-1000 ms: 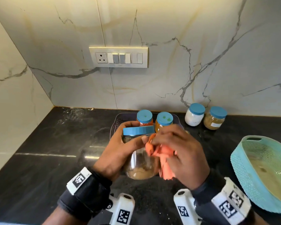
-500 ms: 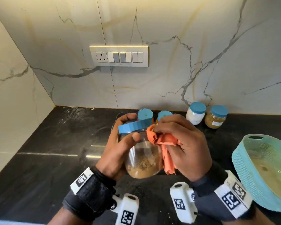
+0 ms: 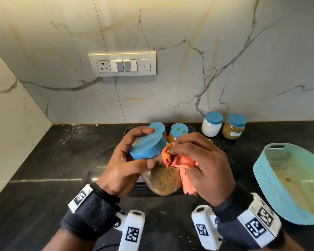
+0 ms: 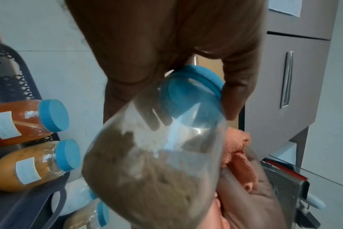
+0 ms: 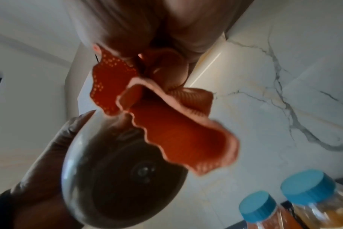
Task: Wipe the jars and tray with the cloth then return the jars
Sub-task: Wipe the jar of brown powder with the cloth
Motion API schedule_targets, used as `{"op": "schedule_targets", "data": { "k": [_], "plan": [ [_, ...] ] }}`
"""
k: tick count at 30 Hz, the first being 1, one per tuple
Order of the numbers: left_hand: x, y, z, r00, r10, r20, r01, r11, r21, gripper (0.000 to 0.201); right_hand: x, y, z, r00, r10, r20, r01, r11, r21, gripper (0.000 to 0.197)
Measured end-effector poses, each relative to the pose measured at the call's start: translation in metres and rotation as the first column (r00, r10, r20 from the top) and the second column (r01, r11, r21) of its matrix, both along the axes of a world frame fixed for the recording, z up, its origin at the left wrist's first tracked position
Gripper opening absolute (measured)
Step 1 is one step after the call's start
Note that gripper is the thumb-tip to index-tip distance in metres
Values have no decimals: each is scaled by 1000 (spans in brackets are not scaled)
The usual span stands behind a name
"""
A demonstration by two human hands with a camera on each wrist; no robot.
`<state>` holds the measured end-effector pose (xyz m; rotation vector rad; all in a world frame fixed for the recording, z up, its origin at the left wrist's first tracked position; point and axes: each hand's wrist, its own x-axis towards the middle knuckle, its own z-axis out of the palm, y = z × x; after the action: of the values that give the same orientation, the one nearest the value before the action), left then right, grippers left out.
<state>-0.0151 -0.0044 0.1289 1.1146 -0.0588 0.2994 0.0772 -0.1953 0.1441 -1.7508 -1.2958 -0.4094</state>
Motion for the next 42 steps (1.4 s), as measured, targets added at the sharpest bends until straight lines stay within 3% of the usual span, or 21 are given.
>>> {"op": "schedule_targets", "data": {
  "k": [4,10,15,18,20,24,26,33,36,42],
  "plan": [
    [5,17,5,998,-66,18,64,992,110,84,-10,-1,-1,998,-36,42,37,999,-31,20],
    [8,58,13,973,-225,-61,232,913,336,102,-25,-18,-33,999,-29,24,35,946,-323,34],
    [30,71,26,953,-276,-126,298,773,561,95,-31,-23,-40,972,-222,-75,197,947,-255,29],
    [56,68,33,942,-284,-181,325,624,710,85,-34,-33,-44,944,-315,-95,284,926,-249,27],
    [74,58,36,928,-291,-231,351,484,801,83,-34,-43,-47,929,-350,-121,313,916,-250,29],
    [121,19,42,922,-292,-255,286,68,956,84,-21,-70,-53,915,-360,-185,316,921,-229,43],
    [148,-5,47,923,-276,-267,252,-87,964,87,-9,-87,-52,916,-347,-200,307,929,-208,44],
    [248,-79,61,931,-247,-268,153,-401,903,91,36,-157,-42,902,-332,-276,320,943,-88,30],
    [293,-112,51,936,-220,-275,148,-463,874,86,69,-197,-44,869,-341,-357,345,937,-55,21],
    [334,-149,21,924,-212,-318,137,-593,794,81,91,-224,-48,859,-316,-402,338,941,-18,16]
  ]
}}
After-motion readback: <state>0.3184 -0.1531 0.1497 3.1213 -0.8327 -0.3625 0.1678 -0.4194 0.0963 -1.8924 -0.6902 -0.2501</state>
